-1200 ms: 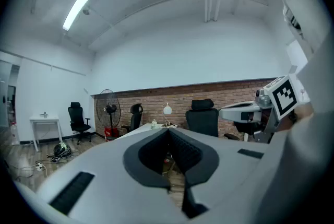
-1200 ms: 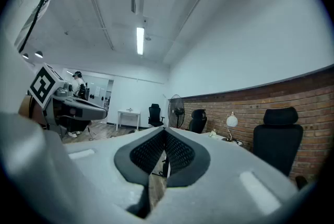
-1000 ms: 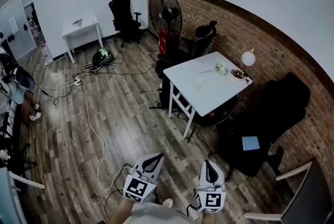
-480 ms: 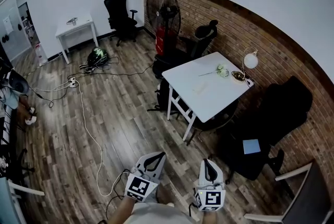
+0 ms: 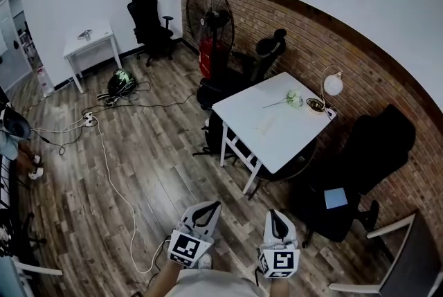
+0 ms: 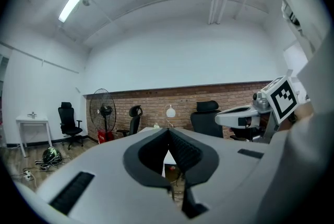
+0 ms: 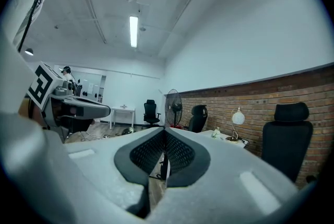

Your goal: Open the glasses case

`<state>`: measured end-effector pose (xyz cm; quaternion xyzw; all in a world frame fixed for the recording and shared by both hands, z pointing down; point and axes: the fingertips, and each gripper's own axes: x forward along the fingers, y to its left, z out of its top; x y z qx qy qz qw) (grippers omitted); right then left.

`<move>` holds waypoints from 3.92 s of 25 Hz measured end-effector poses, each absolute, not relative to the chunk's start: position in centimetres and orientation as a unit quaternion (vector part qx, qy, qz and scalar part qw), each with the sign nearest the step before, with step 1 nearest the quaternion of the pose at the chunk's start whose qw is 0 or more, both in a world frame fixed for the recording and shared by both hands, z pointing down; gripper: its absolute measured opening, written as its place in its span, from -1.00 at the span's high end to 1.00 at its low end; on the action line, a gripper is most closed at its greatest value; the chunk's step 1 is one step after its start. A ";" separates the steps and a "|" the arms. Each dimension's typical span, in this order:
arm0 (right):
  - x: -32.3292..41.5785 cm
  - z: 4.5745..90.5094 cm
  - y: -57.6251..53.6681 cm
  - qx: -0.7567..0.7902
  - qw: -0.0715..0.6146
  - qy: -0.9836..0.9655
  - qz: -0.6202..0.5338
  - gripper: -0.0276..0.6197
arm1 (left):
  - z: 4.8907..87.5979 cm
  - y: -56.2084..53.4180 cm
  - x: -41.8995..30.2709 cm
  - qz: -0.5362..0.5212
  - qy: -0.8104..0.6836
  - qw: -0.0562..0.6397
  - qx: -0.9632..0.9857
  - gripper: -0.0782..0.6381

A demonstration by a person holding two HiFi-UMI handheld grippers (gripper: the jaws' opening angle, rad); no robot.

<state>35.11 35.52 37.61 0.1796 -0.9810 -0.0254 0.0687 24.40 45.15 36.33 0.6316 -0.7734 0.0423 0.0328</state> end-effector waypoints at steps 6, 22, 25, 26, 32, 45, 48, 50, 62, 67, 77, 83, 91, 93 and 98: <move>31.4 37.0 35.5 0.192 0.069 -0.978 -0.040 0.90 | 36.4 44.7 20.6 0.033 -0.766 0.035 0.641 0.77; 27.1 38.8 32.0 0.207 0.087 -0.974 -0.026 0.90 | 37.2 41.0 15.6 0.025 -0.762 0.032 0.646 0.77; 25.7 39.1 30.3 0.199 0.083 -0.976 -0.021 0.90 | 37.3 39.6 14.6 0.033 -0.765 0.026 0.642 0.77; 25.1 39.1 29.6 0.195 0.081 -0.977 -0.021 0.90 | 37.2 39.0 14.2 0.033 -0.767 0.028 0.640 0.77; 22.4 38.3 25.3 0.188 0.068 -0.980 -0.019 0.90 | 36.2 35.2 12.1 0.038 -0.778 0.018 0.627 0.77; 20.5 38.4 16.7 0.182 0.063 -0.981 -0.002 0.90 | 35.9 27.1 10.1 0.048 -0.785 0.030 0.617 0.77; 20.2 38.4 14.6 0.187 0.061 -0.981 0.004 0.90 | 35.5 25.5 9.6 0.059 -0.785 0.013 0.616 0.77; 20.0 38.3 13.5 0.187 0.059 -0.981 0.005 0.90 | 35.7 24.6 9.2 0.050 -0.791 0.026 0.609 0.77; 17.9 39.3 9.4 0.165 0.068 -0.984 0.011 0.90 | 36.8 21.0 7.6 0.051 -0.805 0.042 0.589 0.77; 16.6 40.2 8.5 0.161 0.076 -0.984 0.017 0.90 | 37.5 20.0 6.3 0.055 -0.806 0.050 0.587 0.77; 13.8 40.8 4.9 0.187 0.085 -0.979 0.018 0.90 | 38.4 15.4 2.9 0.050 -0.790 0.051 0.609 0.77; 10.4 40.4 2.9 0.198 0.089 -0.976 0.016 0.90 | 38.0 13.0 -0.7 0.050 -0.781 0.049 0.620 0.77; 4.7 40.1 0.8 0.214 0.097 -0.972 0.016 0.90 | 37.3 10.4 -6.7 0.050 -0.771 0.043 0.633 0.77; 2.9 40.1 0.4 0.218 0.099 -0.971 0.015 0.90 | 37.5 9.9 -8.5 0.049 -0.770 0.045 0.635 0.77; -1.4 40.0 -0.7 0.230 0.103 -0.968 0.011 0.90 | 37.5 8.1 -13.0 0.043 -0.760 0.044 0.647 0.77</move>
